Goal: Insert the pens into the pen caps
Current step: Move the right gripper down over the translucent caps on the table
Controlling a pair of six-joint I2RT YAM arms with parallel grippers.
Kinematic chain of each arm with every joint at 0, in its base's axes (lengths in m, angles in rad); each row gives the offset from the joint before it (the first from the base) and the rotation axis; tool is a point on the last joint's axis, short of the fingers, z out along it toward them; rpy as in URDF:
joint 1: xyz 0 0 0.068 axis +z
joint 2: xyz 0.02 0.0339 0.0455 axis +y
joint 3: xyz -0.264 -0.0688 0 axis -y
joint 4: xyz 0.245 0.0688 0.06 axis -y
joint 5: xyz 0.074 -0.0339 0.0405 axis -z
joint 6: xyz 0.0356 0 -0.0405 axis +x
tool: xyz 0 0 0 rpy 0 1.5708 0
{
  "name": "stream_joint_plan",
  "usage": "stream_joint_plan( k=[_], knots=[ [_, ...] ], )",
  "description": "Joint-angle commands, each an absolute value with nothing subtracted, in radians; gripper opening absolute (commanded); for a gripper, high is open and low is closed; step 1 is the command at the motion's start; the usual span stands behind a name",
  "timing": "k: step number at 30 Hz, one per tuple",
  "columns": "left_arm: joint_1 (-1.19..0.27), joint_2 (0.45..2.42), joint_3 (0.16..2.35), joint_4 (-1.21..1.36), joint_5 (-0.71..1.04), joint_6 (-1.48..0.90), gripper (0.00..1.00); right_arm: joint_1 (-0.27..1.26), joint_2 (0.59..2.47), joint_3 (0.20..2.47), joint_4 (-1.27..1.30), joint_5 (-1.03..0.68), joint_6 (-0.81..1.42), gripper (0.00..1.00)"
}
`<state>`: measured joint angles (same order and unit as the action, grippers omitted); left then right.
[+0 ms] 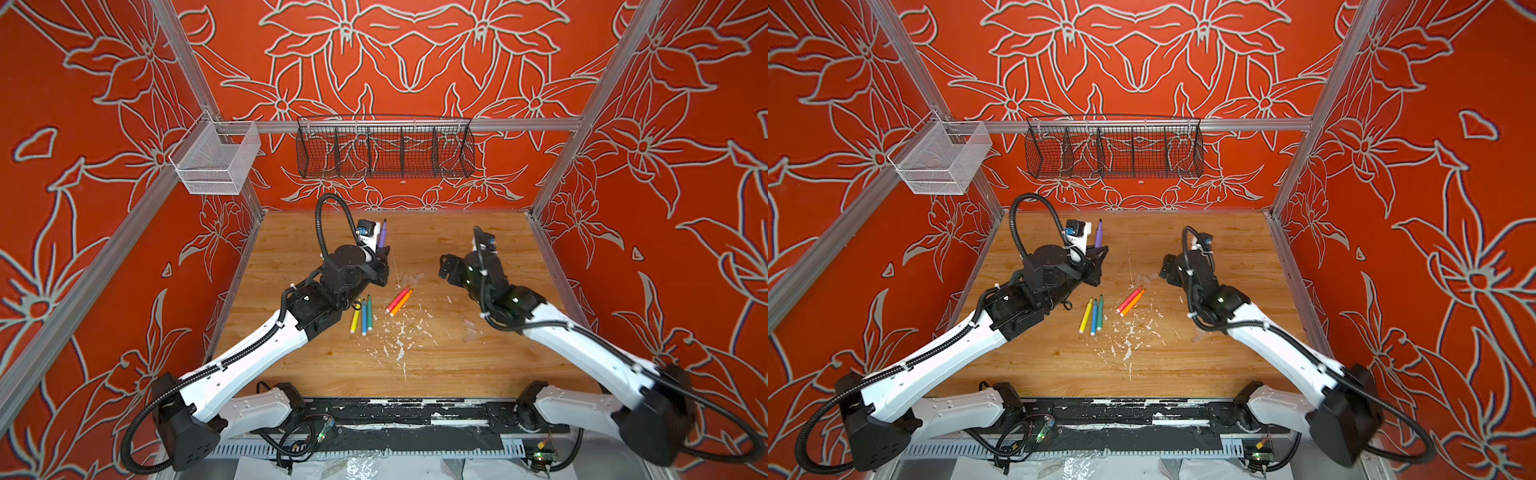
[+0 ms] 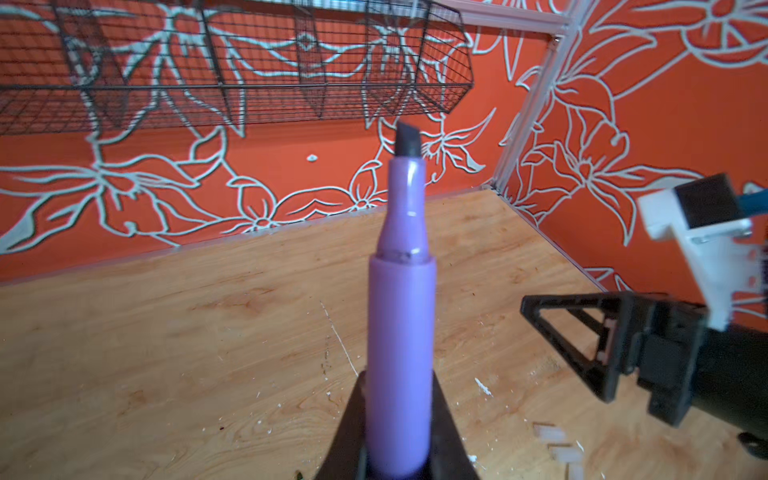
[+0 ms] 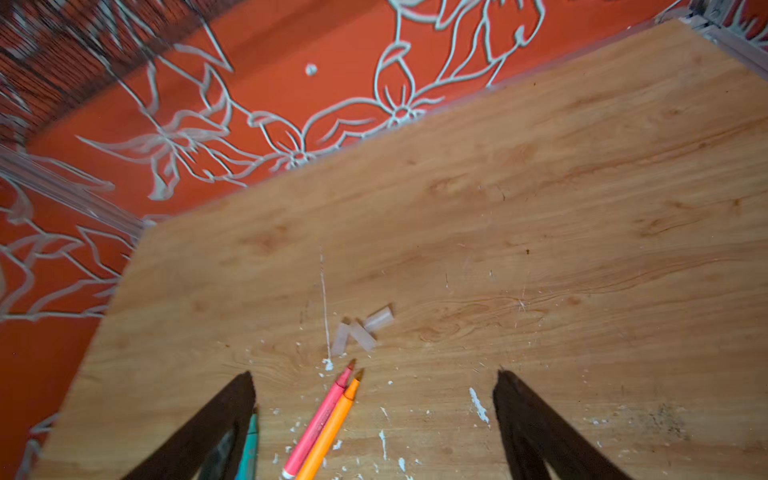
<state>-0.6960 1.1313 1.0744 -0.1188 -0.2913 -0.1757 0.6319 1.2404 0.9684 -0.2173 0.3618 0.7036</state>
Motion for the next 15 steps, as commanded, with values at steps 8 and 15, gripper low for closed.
stream_joint_plan(
  k=[8, 15],
  knots=[
    [-0.614, 1.145, 1.069, -0.108, -0.285, -0.241, 0.0, 0.625, 1.617, 1.218, -0.374, 0.202, 0.652, 0.84],
    [-0.611, 1.123, 1.058, -0.098, -0.278, -0.233, 0.0, 0.624, 1.81, 1.37, -0.43, 0.118, 0.622, 0.75]
  ],
)
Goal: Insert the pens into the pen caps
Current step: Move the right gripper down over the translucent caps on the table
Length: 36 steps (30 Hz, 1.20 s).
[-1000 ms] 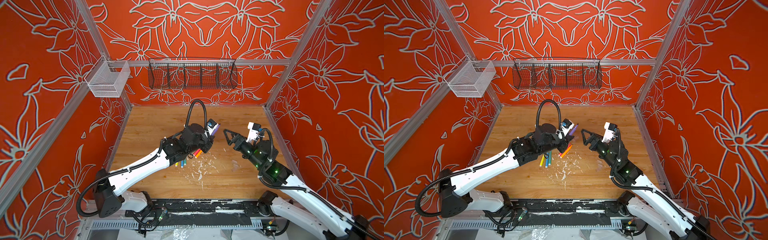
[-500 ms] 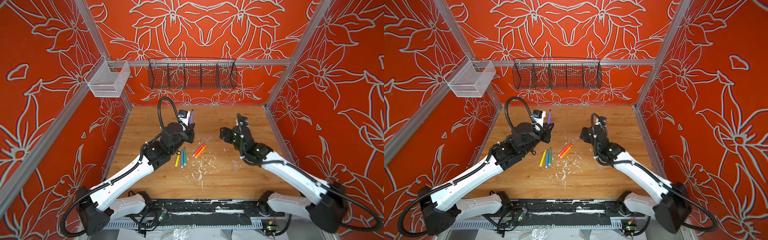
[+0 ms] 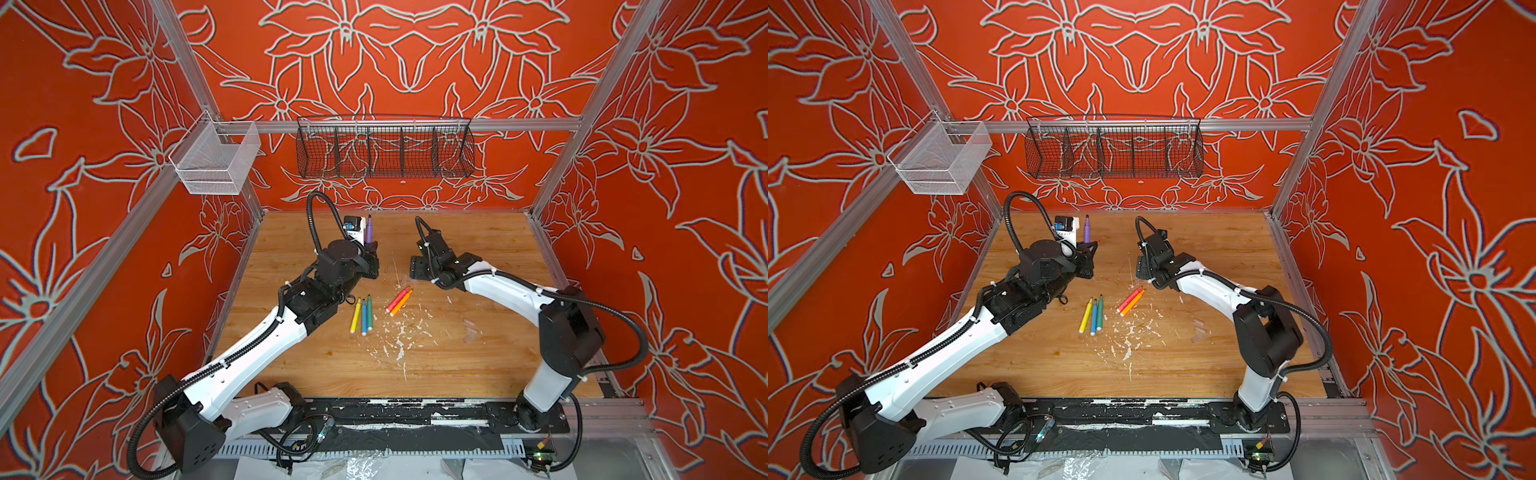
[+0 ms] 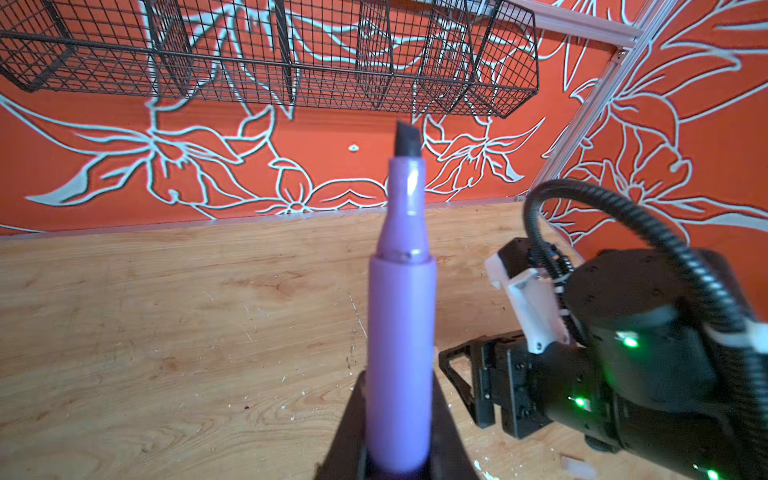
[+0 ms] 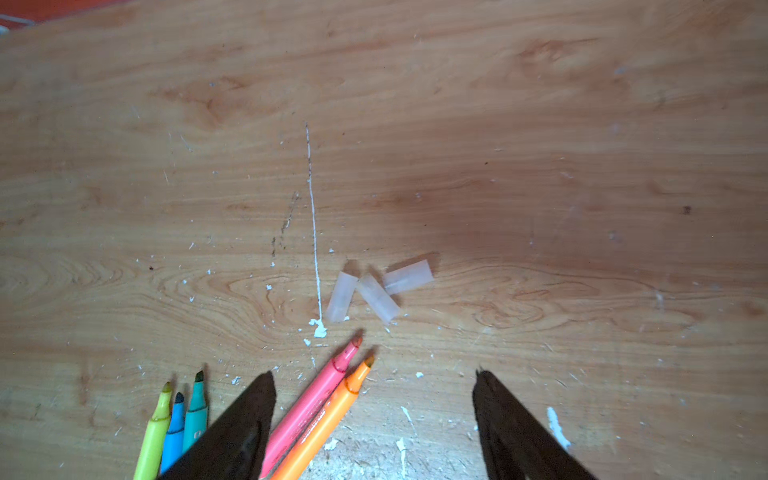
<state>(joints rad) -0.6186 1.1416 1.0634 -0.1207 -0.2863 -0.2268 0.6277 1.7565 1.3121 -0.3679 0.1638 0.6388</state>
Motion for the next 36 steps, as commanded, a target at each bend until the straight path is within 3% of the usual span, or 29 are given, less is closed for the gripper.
stream_joint_plan(
  k=[1, 7, 9, 11, 13, 20, 36],
  knots=[
    [-0.611, 1.122, 1.06, -0.101, -0.277, -0.232, 0.0, 0.624, 1.828, 1.389, -0.44, 0.116, 0.619, 0.74],
    [-0.609, 1.099, 1.051, -0.109, -0.278, -0.234, 0.0, 0.625, 1.963, 1.537, -0.525, 0.197, 0.612, 0.61],
    [-0.609, 1.091, 1.047, -0.105, -0.278, -0.233, 0.0, 0.624, 2.022, 1.611, -0.584, 0.248, 0.609, 0.39],
    [-0.609, 1.086, 1.043, -0.101, -0.276, -0.232, 0.0, 0.625, 2.083, 1.69, -0.639, 0.27, 0.597, 0.09],
    [-0.609, 1.087, 1.041, -0.097, -0.278, -0.23, 0.0, 0.623, 2.134, 1.76, -0.684, 0.284, 0.591, 0.0],
    [-0.607, 1.101, 1.049, -0.104, -0.274, -0.227, 0.0, 0.602, 2.244, 1.886, -0.736, 0.254, 0.586, 0.0],
    [-0.603, 1.098, 1.051, -0.106, -0.276, -0.22, 0.0, 0.576, 2.322, 1.913, -0.72, 0.115, 0.566, 0.0]
  ],
)
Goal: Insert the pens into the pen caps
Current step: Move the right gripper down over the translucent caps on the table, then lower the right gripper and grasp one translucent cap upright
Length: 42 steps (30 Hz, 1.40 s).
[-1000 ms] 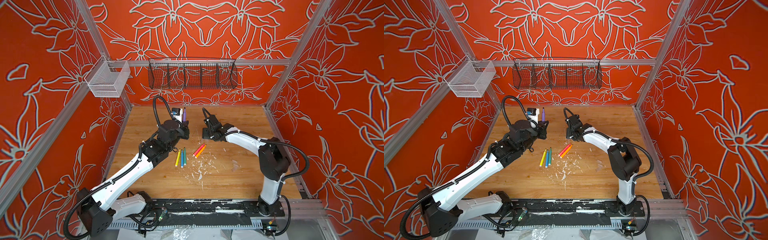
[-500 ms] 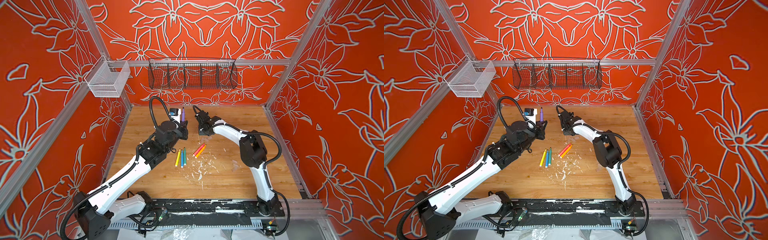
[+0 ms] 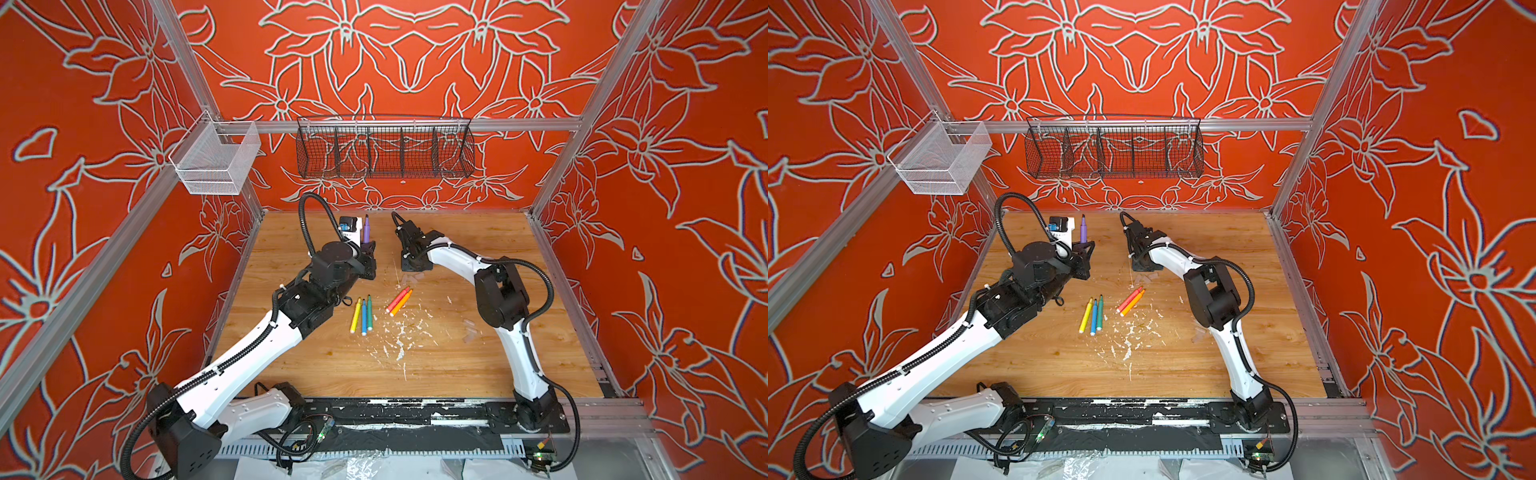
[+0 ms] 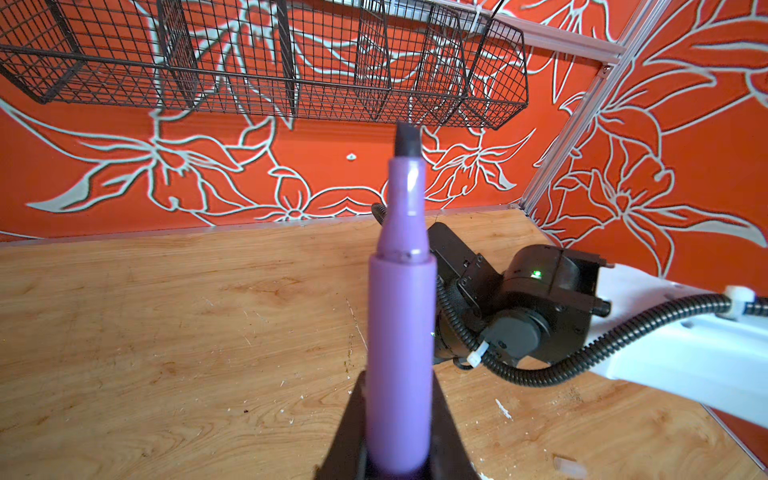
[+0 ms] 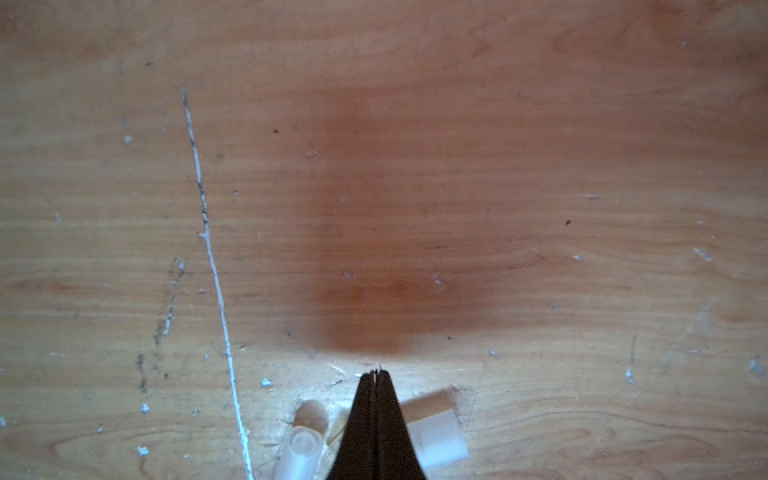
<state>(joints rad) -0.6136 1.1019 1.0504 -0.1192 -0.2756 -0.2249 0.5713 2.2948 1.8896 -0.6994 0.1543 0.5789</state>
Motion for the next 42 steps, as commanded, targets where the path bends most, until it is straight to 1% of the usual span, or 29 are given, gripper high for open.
stream_joint_plan(
  k=[1, 11, 17, 23, 24, 25, 29, 32, 35, 39, 42],
  knots=[
    [-0.603, 1.096, 1.051, -0.106, -0.275, -0.22, 0.0, 0.576, 2.328, 1.916, -0.719, 0.107, 0.562, 0.0],
    [-0.601, 1.097, 1.051, -0.104, -0.275, -0.218, 0.0, 0.577, 2.314, 1.875, -0.715, 0.089, 0.563, 0.0],
    [-0.6, 1.102, 1.053, -0.104, -0.269, -0.217, 0.0, 0.582, 2.257, 1.766, -0.644, 0.033, 0.552, 0.0],
    [-0.598, 1.085, 1.046, -0.101, -0.266, -0.218, 0.0, 0.591, 2.195, 1.667, -0.608, 0.035, 0.533, 0.0],
    [-0.598, 1.086, 1.044, -0.102, -0.268, -0.218, 0.0, 0.594, 2.184, 1.649, -0.6, 0.033, 0.529, 0.11],
    [-0.598, 1.084, 1.044, -0.102, -0.268, -0.218, 0.0, 0.595, 2.172, 1.632, -0.588, 0.032, 0.525, 0.18],
    [-0.598, 1.085, 1.045, -0.102, -0.265, -0.218, 0.0, 0.604, 2.15, 1.599, -0.583, 0.036, 0.51, 0.26],
    [-0.598, 1.085, 1.048, -0.103, -0.258, -0.218, 0.0, 0.612, 2.135, 1.575, -0.589, 0.058, 0.5, 0.36],
    [-0.598, 1.083, 1.046, -0.104, -0.253, -0.221, 0.0, 0.617, 2.114, 1.542, -0.599, 0.099, 0.502, 0.4],
    [-0.597, 1.085, 1.046, -0.103, -0.253, -0.221, 0.0, 0.618, 2.078, 1.484, -0.597, 0.136, 0.506, 0.52],
    [-0.597, 1.086, 1.047, -0.103, -0.249, -0.221, 0.0, 0.617, 2.06, 1.455, -0.599, 0.16, 0.51, 0.54]
  ],
)
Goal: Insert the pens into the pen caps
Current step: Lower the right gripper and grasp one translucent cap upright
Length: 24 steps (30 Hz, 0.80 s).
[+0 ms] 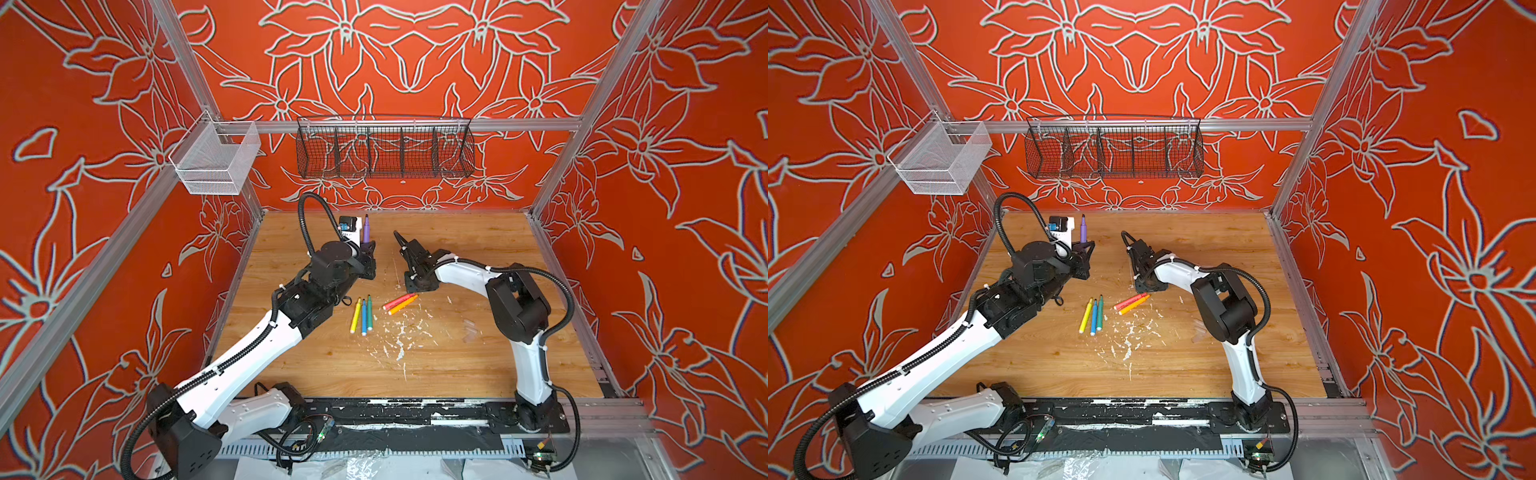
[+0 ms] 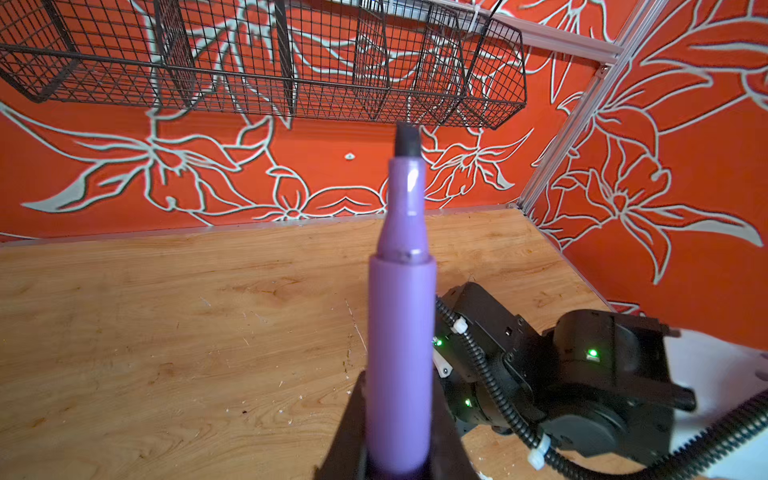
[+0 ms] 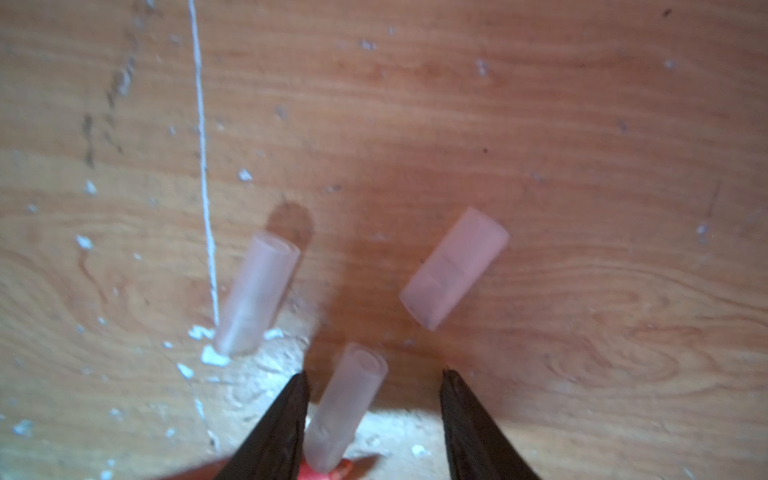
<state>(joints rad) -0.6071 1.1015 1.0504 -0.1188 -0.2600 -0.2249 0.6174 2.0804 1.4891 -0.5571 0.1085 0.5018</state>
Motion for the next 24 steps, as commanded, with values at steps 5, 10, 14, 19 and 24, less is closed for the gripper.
stream_joint_plan(
  k=[5, 10, 14, 19, 24],
  knots=[
    [-0.597, 1.08, 1.046, -0.104, -0.24, -0.221, 0.0, 0.618, 2.027, 1.417, -0.596, 0.188, 0.523, 0.5],
    [-0.597, 1.08, 1.045, -0.101, -0.238, -0.221, 0.0, 0.618, 2.021, 1.407, -0.581, 0.186, 0.529, 0.44],
    [-0.597, 1.08, 1.042, -0.096, -0.212, -0.206, 0.0, 0.618, 2.054, 1.434, -0.574, 0.153, 0.528, 0.42],
    [-0.597, 1.067, 1.015, -0.055, -0.152, -0.184, 0.0, 0.618, 2.083, 1.463, -0.584, 0.142, 0.529, 0.42],
    [-0.597, 1.082, 1.014, -0.046, -0.074, -0.165, 0.0, 0.616, 2.099, 1.474, -0.583, 0.141, 0.531, 0.35]
  ],
)
